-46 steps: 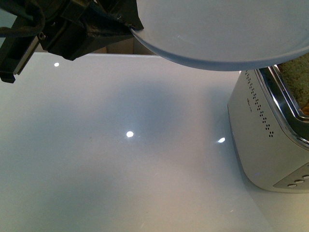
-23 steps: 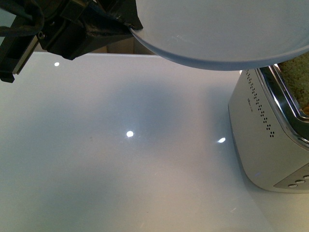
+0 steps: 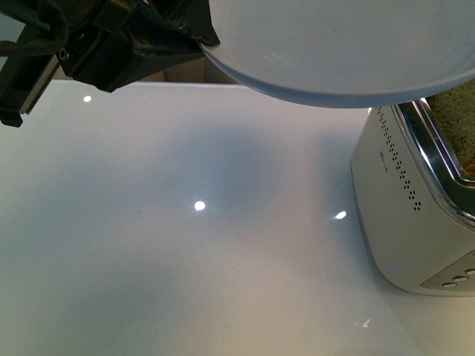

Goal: Left arm holds plate, right arm toasts bread

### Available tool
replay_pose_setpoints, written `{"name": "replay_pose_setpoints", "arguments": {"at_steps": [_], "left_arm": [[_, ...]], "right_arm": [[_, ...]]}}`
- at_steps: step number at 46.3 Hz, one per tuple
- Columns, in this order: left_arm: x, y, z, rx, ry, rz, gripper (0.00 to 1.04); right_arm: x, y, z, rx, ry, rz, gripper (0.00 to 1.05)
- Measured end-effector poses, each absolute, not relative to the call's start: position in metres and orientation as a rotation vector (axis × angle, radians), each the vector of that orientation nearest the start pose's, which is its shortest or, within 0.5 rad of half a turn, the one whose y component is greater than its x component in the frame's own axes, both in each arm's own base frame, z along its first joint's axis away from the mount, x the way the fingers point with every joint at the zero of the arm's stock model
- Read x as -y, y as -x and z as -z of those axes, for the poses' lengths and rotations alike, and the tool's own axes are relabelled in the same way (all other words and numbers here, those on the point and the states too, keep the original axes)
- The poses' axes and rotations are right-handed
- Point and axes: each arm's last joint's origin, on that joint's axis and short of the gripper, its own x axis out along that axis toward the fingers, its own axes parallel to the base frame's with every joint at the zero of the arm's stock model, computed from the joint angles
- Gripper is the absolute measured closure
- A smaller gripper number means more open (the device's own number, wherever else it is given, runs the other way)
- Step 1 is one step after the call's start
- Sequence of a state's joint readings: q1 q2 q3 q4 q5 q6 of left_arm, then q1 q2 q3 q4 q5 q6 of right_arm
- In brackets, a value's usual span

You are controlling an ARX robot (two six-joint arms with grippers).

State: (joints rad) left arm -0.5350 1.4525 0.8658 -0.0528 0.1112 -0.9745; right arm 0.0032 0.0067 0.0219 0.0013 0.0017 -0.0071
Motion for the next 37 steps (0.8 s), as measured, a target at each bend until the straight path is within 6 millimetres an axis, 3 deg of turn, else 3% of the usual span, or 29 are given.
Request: {"name": "replay_pose_setpoints", "arguments": {"at_steps": [20, 29, 37], "left_arm": [[0.1575, -0.2595, -0.2224, -0.877, 0.771, 0.260, 1.02], [0.1575, -0.2595, -0.2223, -0.876, 0.771, 0.260, 1.02], [0.1590, -0.2631, -0.2259, -0.733, 0.885, 0.220, 1.02]], "right_arm": [[-0.0003, -0.0967, -0.1706, 0.017, 0.006, -0.001, 0.07], [-0.0003, -0.0967, -0.1706, 0.017, 0.006, -0.001, 0.09], [-0.0003, -0.0967, -0.1706, 0.017, 0.005, -0.001, 0.09]]}}
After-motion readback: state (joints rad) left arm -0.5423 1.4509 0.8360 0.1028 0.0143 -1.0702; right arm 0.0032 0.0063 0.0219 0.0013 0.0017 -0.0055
